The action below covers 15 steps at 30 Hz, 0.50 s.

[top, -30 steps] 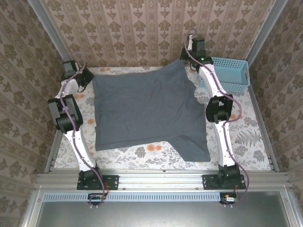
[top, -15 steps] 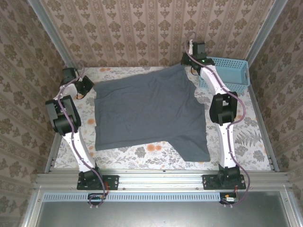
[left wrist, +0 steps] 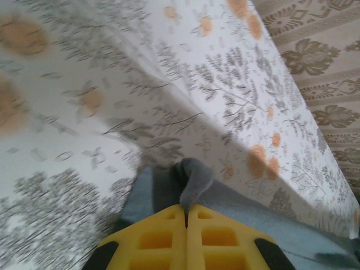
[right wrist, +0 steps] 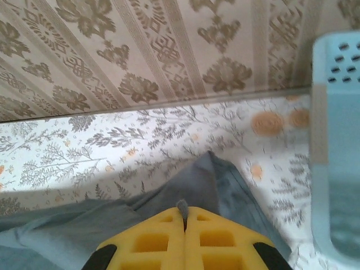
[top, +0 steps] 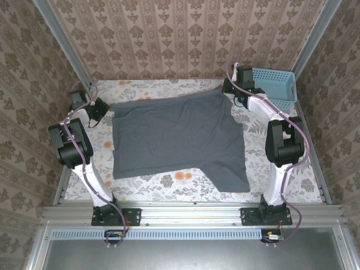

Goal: Fold the inside-out t-shirt

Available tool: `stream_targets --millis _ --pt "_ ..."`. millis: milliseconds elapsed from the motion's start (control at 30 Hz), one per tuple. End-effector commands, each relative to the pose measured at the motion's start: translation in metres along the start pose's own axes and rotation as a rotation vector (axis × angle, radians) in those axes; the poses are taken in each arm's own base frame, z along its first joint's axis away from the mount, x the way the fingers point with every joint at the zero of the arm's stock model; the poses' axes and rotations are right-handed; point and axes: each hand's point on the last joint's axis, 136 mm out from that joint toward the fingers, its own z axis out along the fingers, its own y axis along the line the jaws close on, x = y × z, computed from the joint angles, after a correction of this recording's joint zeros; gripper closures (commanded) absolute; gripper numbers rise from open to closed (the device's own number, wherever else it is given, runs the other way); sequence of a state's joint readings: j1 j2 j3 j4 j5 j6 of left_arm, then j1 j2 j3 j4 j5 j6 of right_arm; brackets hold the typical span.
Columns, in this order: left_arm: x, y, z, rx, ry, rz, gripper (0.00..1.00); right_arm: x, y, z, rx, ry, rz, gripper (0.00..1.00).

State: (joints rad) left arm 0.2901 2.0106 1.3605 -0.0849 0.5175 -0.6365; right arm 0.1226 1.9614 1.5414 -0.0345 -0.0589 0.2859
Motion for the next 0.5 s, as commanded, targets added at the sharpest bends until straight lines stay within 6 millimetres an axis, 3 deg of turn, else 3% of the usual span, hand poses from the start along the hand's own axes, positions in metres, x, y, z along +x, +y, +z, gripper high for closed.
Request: stream_targets --millis 0,333,467 --pt "-0.009 -0.013 -0.022 0.045 -0.063 0.009 1.00 -0.012 -0.006 -0.021 0.011 -0.079 0.057 1.00" --pt "0.035 0.007 -0.041 0.006 -0.057 -0.042 1.00 0.030 -0.023 -0.056 0.067 -0.040 0.152 1.00" --pt "0.054 0.024 -0.047 -0.044 -0.050 -0.099 1.00 0.053 -0.031 -0.067 0.092 -0.001 0.208 1.00"
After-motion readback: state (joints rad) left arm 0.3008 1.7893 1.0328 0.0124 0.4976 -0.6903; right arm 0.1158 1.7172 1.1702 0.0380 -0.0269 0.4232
